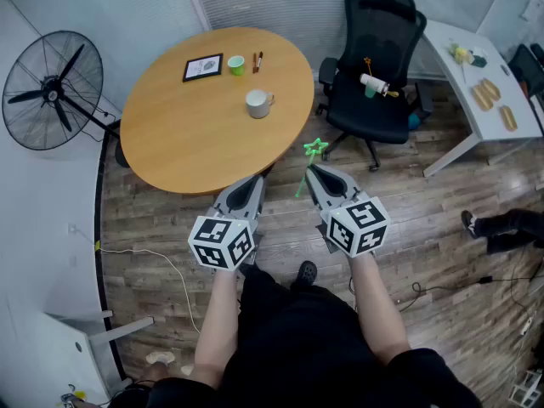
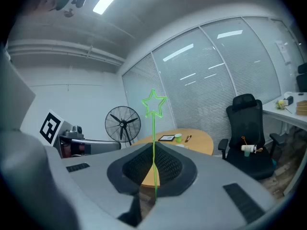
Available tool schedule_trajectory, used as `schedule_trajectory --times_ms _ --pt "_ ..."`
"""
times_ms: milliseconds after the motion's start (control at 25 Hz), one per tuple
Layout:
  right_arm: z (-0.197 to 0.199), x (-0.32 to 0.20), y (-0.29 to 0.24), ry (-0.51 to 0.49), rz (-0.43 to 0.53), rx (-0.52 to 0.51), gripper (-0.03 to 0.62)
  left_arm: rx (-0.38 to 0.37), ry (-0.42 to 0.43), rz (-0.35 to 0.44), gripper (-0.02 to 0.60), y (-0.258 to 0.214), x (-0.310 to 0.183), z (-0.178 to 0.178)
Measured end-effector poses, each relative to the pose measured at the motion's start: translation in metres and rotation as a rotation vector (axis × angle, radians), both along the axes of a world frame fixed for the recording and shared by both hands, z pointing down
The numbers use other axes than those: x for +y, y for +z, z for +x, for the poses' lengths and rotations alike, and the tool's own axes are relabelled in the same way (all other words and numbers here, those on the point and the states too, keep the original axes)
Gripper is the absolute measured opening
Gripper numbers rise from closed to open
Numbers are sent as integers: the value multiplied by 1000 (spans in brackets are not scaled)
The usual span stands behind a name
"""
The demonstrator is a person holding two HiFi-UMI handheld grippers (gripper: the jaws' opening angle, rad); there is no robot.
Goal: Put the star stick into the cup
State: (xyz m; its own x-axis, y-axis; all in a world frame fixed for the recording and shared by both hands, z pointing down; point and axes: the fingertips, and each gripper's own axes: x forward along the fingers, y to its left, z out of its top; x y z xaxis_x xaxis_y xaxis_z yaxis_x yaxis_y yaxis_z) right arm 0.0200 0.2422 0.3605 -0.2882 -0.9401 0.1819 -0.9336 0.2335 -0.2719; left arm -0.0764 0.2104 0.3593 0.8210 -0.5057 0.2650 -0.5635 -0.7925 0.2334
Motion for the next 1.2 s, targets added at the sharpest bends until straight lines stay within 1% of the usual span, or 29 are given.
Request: schedule_trajectory --times_ms 160,320,520,640,880,1200 --pt "5 12 -2 1 -2 11 21 3 1 -1 -2 -8 10 6" --pt "14 18 -6 7 10 16 21 -8 5 15 -2 -13 16 14" --pt "22 26 -11 38 39 -9 23 -24 -12 25 -2 -14 22 13" --pt "26 29 -15 37 54 -11 25 -30 -17 29 -2 -15 22 14" --pt "33 33 -4 46 23 -23 26 -50 -26 16 -2 -6 23 14" --pt "38 12 4 91 6 -24 26 -45 -17 -13 -2 6 -1 8"
